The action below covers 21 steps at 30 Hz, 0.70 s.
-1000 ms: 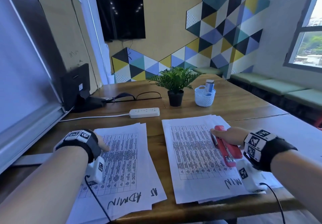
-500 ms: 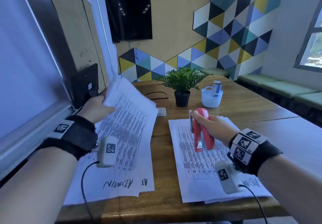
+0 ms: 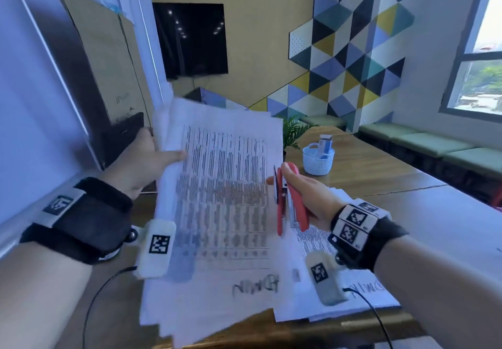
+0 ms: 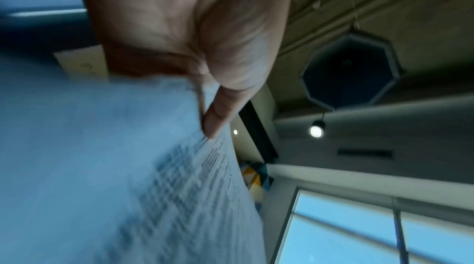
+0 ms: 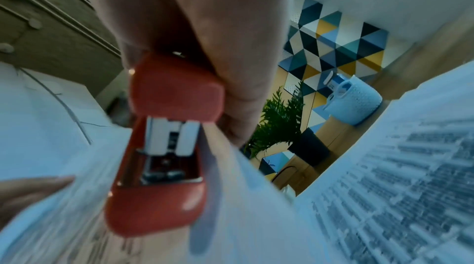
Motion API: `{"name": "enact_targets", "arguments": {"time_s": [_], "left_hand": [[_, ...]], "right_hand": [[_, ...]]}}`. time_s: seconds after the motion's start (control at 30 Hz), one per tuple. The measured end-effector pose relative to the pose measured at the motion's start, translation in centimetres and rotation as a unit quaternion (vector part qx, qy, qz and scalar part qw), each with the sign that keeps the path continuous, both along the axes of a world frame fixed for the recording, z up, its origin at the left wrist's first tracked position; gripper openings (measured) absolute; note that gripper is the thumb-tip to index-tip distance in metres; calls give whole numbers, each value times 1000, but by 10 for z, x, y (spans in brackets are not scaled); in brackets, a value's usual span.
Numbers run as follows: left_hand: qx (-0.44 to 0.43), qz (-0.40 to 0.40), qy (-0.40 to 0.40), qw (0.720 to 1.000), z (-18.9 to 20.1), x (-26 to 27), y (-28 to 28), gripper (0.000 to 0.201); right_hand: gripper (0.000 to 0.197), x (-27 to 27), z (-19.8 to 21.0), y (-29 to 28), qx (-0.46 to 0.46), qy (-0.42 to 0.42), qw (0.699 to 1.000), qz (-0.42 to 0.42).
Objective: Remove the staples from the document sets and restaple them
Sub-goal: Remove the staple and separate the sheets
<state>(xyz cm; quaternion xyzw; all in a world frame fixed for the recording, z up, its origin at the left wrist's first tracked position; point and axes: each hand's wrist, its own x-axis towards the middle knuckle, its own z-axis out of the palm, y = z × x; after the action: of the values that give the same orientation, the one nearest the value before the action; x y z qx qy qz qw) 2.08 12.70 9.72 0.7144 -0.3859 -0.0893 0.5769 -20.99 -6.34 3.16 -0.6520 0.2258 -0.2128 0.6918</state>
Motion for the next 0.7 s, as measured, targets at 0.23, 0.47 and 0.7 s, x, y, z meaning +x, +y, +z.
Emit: {"name": "enact_targets", "arguments": {"time_s": [0.23,0.47,0.7], "left_hand": [[291,-36,-144,945,-66,-39,-34,68],[559,-39,-182,808,-95,-57,-59,110],[555,-167,-363,730,-87,-66,-85,57]], "right_hand": [[85,-24,6,-30,-115,228,966,-35],[74,0,-17,-33,-372,477,795,-47],[29,33,-19,-33,-382,540,750,22]]}}
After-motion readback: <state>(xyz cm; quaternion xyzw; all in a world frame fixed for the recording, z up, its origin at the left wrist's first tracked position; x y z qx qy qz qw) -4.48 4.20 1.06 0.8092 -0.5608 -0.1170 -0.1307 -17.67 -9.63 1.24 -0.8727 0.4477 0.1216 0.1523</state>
